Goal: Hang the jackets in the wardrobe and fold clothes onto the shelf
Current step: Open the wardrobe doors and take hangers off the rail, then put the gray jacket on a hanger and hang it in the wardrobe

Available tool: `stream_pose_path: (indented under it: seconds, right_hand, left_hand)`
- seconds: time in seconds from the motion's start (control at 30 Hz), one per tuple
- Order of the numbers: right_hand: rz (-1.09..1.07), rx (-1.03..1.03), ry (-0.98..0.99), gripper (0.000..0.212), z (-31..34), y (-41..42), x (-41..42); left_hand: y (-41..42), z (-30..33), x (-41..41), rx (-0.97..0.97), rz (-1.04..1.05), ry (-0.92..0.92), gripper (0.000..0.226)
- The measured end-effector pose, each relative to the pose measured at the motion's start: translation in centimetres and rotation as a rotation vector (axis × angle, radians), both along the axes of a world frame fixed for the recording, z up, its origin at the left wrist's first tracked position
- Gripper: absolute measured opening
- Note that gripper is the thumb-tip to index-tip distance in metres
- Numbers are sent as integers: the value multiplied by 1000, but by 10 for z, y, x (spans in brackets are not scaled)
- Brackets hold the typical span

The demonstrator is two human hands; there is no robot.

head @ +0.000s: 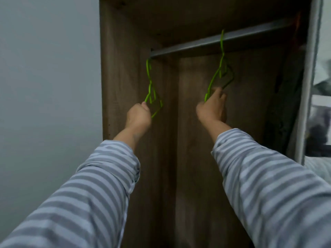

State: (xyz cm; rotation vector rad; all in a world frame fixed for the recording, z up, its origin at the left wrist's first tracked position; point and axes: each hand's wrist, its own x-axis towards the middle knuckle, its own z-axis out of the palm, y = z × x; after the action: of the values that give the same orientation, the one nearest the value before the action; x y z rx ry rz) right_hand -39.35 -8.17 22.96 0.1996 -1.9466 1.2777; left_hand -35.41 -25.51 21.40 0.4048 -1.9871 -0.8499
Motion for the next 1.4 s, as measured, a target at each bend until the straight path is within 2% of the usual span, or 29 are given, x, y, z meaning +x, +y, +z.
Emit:
stream_pose_path:
  seconds: [0.07, 0.13, 0.23, 0.37, 0.5, 0.57, 0.67, 0.73, 0.9, 1.1, 1.27, 1.4]
  right_hand:
    - [64, -33, 5, 67, -15, -2, 13]
    - [158, -55, -54, 73, -33, -7, 26]
    - [367, -17, -192, 67, -63, -18, 47]
    - [645, 139, -315, 54, -93, -36, 86]
    - [877, 115, -434, 48, -108, -59, 140]
    - [946, 129, -458, 43, -116, -69, 168]
    - [1001, 122, -518, 47, -130, -81, 200]
    - [1027, 100, -567, 41, -143, -87, 218]
    - [1123, 212, -658, 36, -177, -74, 298]
    - [1350, 319, -640, 48, -197, -55, 414]
    - [1467, 403, -569, 36, -206, -44, 488]
    - [1578, 441, -519, 32, -207, -29, 527]
  left_hand:
    - [12, -20, 23, 7, 45, -12, 49]
    - [23, -42, 47, 11, 83, -31, 49]
    - [44, -77, 90, 32, 147, -62, 48]
    - [73, -117, 152, 52, 238, -138, 45]
    - [92, -143, 208, 72, 316, -225, 44]
    - [107, -154, 236, 68, 355, -270, 42]
    - [130, -169, 283, 56, 396, -336, 39]
    - [145, -179, 316, 40, 436, -371, 35]
    - [187, -211, 407, 81, 518, -445, 32]
    - [232, -228, 507, 214, 591, -381, 34]
    - [261, -225, 580, 312, 684, -242, 37]
    - [262, -219, 628, 266, 806, -216, 34]
